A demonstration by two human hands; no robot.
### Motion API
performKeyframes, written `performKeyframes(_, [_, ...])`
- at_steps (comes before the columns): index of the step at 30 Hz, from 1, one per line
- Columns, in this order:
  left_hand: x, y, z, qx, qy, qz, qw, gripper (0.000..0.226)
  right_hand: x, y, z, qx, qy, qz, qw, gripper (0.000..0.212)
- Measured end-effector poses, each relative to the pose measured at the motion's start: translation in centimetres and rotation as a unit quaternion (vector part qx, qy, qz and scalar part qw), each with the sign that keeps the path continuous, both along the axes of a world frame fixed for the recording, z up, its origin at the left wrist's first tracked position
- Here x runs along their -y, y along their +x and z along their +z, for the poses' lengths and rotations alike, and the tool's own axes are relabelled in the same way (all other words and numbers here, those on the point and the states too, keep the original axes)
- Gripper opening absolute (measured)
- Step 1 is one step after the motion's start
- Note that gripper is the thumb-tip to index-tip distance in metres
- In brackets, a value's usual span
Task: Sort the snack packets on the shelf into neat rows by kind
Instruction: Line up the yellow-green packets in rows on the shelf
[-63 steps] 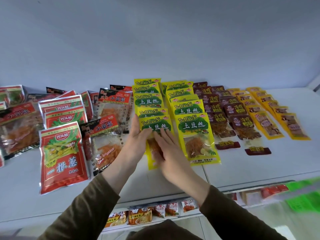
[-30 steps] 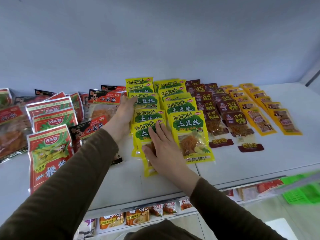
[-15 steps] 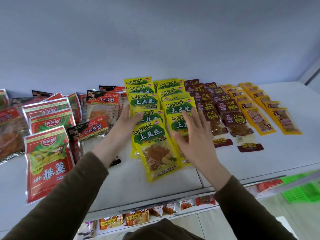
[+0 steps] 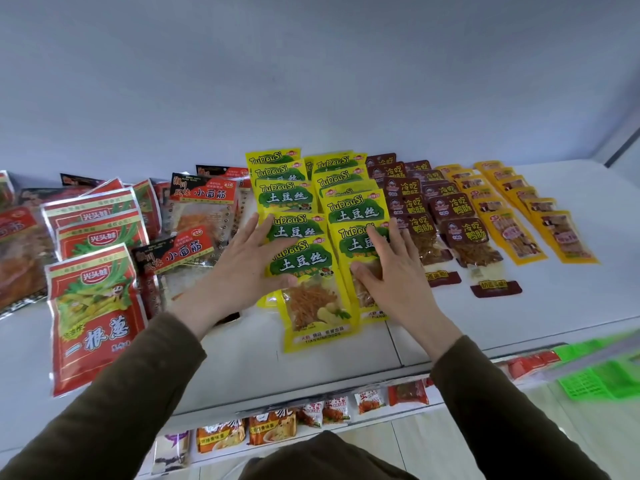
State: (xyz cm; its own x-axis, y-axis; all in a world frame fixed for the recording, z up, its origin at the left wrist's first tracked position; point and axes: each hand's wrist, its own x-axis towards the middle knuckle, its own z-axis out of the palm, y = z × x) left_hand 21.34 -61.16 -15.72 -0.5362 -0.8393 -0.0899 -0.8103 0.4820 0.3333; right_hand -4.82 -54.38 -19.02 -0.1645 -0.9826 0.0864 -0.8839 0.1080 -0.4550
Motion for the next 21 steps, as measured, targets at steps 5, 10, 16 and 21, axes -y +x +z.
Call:
performKeyframes(5, [1.2, 0.1, 0.9, 0.029, -0.002, -0.052, 0.998, 0.070, -0.1, 0.1, -0.1, -0.011, -0.013, -0.002, 1.000, 0.072])
performKeyframes(10, [1.5, 0.1, 0.8, 0.090, -0.016, -0.042, 0.995, 0.067, -0.1, 0.1, -0.4, -0.014, -0.033, -0.011, 0.999, 0.069])
performKeyframes(16, [0.2, 0.2, 0.2, 0.104, -0.055, -0.015, 0.993, 0.067, 0.3, -0.1, -0.3, -0.034, -0.034, -0.011, 0.999, 0.067])
performKeyframes(21, [-1.1, 0.5, 0.7, -0.023, -0.035, 0.032, 0.999, 0.067, -0.5, 0.6, 0.5, -0.054, -0.054, -0.014, 0.997, 0.064])
